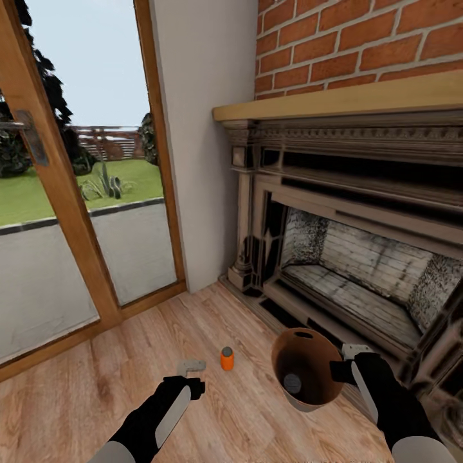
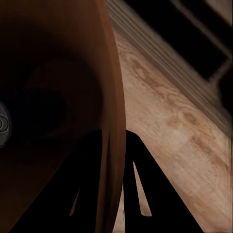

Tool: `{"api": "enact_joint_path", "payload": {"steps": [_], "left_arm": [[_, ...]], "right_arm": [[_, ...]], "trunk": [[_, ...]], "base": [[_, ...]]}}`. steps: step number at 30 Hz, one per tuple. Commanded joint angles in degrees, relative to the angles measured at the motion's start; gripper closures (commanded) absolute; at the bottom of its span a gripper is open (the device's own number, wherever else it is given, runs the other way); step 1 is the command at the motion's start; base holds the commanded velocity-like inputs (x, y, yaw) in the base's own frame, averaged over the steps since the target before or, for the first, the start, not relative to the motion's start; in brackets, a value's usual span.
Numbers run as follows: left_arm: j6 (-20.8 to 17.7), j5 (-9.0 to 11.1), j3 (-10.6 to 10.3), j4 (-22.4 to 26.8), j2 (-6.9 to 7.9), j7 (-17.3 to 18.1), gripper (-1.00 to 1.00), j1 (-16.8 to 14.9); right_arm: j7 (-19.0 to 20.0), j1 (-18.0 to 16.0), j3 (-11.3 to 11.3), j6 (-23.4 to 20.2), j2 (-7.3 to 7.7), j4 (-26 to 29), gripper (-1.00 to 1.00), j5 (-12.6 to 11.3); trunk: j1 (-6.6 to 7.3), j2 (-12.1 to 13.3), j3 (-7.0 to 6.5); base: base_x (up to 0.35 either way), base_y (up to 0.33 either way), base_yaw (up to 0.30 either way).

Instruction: Put the three can of soda from the living room inside the tash can in the kitchen.

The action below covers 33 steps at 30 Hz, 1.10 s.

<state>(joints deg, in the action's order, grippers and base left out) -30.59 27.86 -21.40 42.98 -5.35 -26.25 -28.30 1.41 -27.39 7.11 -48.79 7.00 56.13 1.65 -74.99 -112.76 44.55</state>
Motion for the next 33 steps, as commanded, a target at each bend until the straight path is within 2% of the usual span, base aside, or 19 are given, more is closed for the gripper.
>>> {"api": "enact_joint_path", "payload": {"steps": [1, 16, 23, 33], "left_arm": [[0.0, 0.0, -0.02, 0.0, 0.0, 0.02, -1.0, 0.0], [0.0, 0.0, -0.33, 0.0, -0.08, -0.02, -1.0, 0.0], [0.0, 0.01, -1.78, 0.0, -0.3, -0.03, -1.0, 0.0], [0.0, 0.0, -2.12, -0.02, -0.36, -0.03, -1.0, 0.0]], "right_arm": [[0.31, -0.03, 0.01, 0.01, -0.02, 0.03, 1.0, -0.51], [0.35, -0.03, 0.01, 0.01, 0.05, 0.03, 1.0, -0.54], [0.35, -0.03, 0.01, 0.01, 0.06, 0.03, 1.0, -0.52], [0.41, -0.03, 0.0, 0.01, 0.12, 0.03, 1.0, -0.54]], "trunk": [[0.0, 0.0, -0.01], [0.0, 0.0, -0.01], [0.0, 0.0, -0.01], [0.0, 0.0, -0.01]], "base": [[-0.015, 0.019, -0.281], [-0.035, 0.054, -0.285], [-0.224, 0.186, -0.162], [-0.191, 0.257, -0.194]]}}
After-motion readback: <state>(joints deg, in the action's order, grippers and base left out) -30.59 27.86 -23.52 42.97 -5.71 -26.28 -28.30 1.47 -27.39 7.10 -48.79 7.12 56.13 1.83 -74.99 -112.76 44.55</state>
